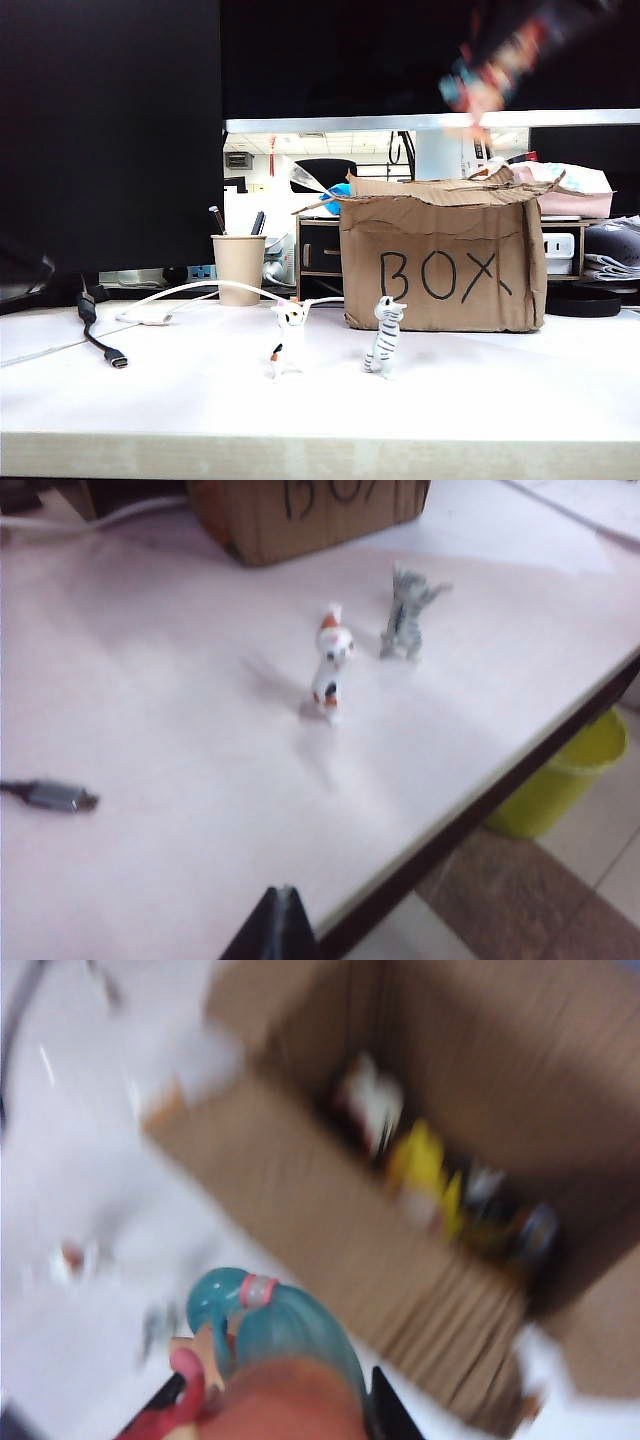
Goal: Put the doll that is least similar in size compared to the others into the paper box.
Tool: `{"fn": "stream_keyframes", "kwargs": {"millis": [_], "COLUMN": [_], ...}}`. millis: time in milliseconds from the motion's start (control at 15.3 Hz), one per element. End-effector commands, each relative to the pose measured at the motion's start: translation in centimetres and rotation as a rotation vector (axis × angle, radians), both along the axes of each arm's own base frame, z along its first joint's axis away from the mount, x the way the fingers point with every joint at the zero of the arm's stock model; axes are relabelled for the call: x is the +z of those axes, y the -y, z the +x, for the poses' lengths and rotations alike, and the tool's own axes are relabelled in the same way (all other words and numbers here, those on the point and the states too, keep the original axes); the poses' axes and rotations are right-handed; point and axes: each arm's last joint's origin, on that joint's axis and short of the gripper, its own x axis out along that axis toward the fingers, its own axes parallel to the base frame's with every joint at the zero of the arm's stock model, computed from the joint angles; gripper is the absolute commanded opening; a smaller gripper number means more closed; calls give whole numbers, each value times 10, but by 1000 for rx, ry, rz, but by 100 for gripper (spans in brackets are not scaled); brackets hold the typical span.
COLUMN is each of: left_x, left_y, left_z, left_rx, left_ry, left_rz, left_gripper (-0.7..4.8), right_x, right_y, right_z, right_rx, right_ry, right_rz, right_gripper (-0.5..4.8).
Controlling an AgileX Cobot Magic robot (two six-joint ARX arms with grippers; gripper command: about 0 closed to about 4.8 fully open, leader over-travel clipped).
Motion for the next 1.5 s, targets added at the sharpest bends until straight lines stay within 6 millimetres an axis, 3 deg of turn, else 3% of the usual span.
{"fn": "stream_keyframes", "kwargs": {"millis": [65,326,652,913,979,1044,1109,1174,1240,1370,1435,1500], "left_x": [10,26,25,25,25,25,25,25,25,25,25,25], "left_y": [-4,-18,-22,-27,-27,-27,-27,-27,-27,-28,-30,-36], "left_z": [-4,-7,-4,-1,-1,-1,-1,-1,-1,0,1,4], "left_rx": [2,81,147,206,207,207,207,207,207,221,246,312], "left_ry": [81,232,230,232,232,232,232,232,232,234,236,242], "left_rz": [-74,-197,-182,-173,-173,-173,-173,-173,-173,-171,-169,-160], "left_gripper": [-5,-5,-5,-5,-5,-5,-5,-5,-5,-5,-5,-5], "right_x": [19,10,-30,-52,-52,-52,-52,-52,-48,-37,-25,-3], "right_y": [-2,-15,-35,-43,-43,-43,-43,-43,-43,-39,-34,-24], "right_z": [9,38,90,109,109,109,109,108,107,100,89,69], "right_rx": [-56,-73,-190,-204,-207,-208,-207,-206,-206,-217,-226,-249], "right_ry": [186,254,279,266,264,263,260,254,224,190,187,205], "right_rz": [47,70,-7,-25,-21,-21,-23,-27,-41,-34,-25,16], "right_gripper": [143,144,144,159,241,416,468,468,442,123,2,-5]}}
